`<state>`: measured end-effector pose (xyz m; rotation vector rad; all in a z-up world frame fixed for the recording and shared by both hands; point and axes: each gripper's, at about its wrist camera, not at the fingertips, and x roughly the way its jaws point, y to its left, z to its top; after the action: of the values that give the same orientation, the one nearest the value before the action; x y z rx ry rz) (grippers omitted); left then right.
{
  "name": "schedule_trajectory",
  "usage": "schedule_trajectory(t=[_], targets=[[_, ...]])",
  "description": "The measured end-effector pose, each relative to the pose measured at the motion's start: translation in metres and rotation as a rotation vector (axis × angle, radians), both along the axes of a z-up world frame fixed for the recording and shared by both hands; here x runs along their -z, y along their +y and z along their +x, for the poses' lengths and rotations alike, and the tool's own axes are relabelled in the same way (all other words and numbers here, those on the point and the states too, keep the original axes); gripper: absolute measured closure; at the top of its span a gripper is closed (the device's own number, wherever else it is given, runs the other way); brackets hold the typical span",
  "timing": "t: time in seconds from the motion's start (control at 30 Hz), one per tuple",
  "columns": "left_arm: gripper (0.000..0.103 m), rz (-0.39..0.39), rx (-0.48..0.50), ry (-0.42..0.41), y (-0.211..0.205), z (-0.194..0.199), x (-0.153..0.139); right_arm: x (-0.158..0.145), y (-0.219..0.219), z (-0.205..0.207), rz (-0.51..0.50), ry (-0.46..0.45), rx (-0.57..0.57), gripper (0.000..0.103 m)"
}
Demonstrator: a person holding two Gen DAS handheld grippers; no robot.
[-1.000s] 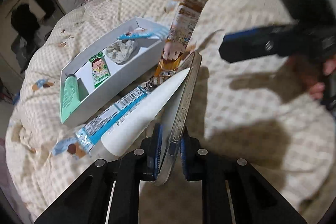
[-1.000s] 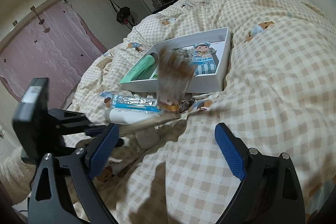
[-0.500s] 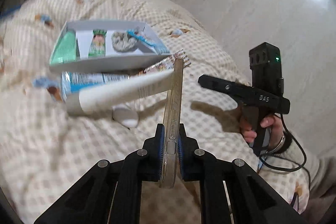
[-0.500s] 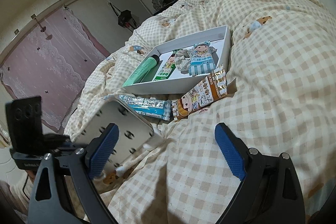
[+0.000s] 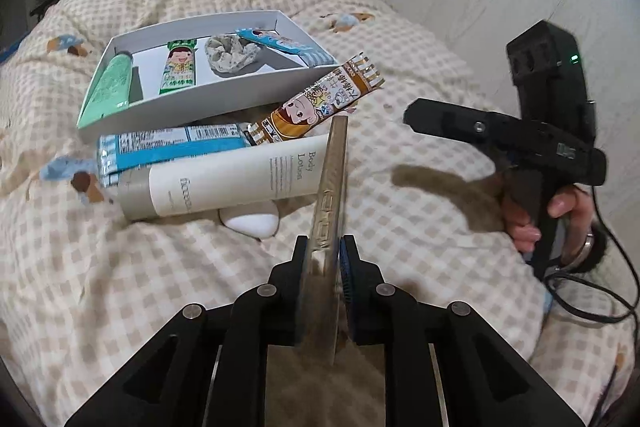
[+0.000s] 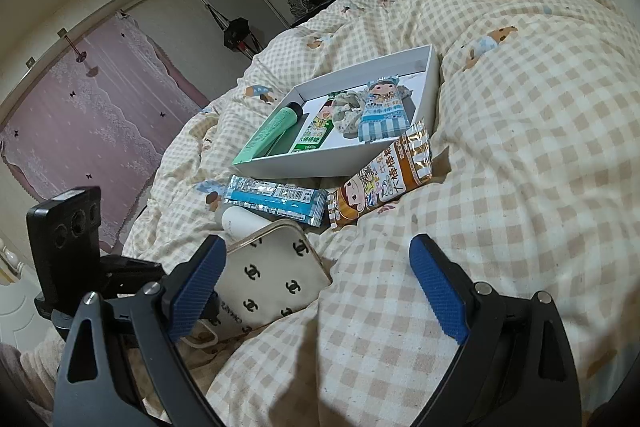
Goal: Organize objects
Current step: 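Close the left tool on the phone case edge and lift it, then hold the phone up with the left tool while the right tool moves toward the lotion tube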
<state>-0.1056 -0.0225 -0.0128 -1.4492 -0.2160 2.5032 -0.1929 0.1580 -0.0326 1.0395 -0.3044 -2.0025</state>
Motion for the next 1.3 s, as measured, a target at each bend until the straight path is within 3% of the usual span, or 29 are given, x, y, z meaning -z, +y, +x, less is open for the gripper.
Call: schedule_trajectory(t=[0.17, 0.27, 0.4, 0.57, 0.77, 0.83, 1.13, 1.23, 1.3], targets=[[0.084, -0.069, 0.029, -0.098, 0.027, -0.031, 0.02, 0.001, 0.0, 0.0, -0.001, -0.001, 0.0, 0.01], [0.084, -0.097, 0.041, -0.114, 0.036, -0.041, 0.029, 0.0, 0.001, 0.0, -0.002, -0.001, 0.0, 0.01], [0.099, -0.07, 0.035, -0.1, 0.04, -0.042, 0.029, 0.0, 0.001, 0.0, -0.003, -0.002, 0.0, 0.01], [0.102, 0.023, 0.018, -0.016, 0.029, -0.031, 0.016, 0.0, 0.002, 0.001, -0.022, -0.008, 0.002, 0.01], [0.102, 0.154, -0.009, 0.049, 0.01, -0.015, 0.008, 0.01, 0.032, -0.01, -0.258, -0.118, 0.045, 0.01], [0.102, 0.184, -0.027, 0.086, 0.003, -0.006, 0.002, 0.011, 0.035, -0.01, -0.294, -0.129, 0.05, 0.01], [0.102, 0.428, -0.154, 0.259, -0.055, 0.048, -0.028, 0.009, 0.031, -0.006, -0.228, -0.109, 0.043, 0.01], [0.102, 0.544, -0.14, 0.239, -0.071, 0.06, -0.017, 0.009, 0.033, -0.006, -0.226, -0.109, 0.043, 0.01], [0.102, 0.57, -0.127, 0.224, -0.071, 0.058, -0.011, 0.009, 0.032, -0.008, -0.225, -0.109, 0.043, 0.01]])
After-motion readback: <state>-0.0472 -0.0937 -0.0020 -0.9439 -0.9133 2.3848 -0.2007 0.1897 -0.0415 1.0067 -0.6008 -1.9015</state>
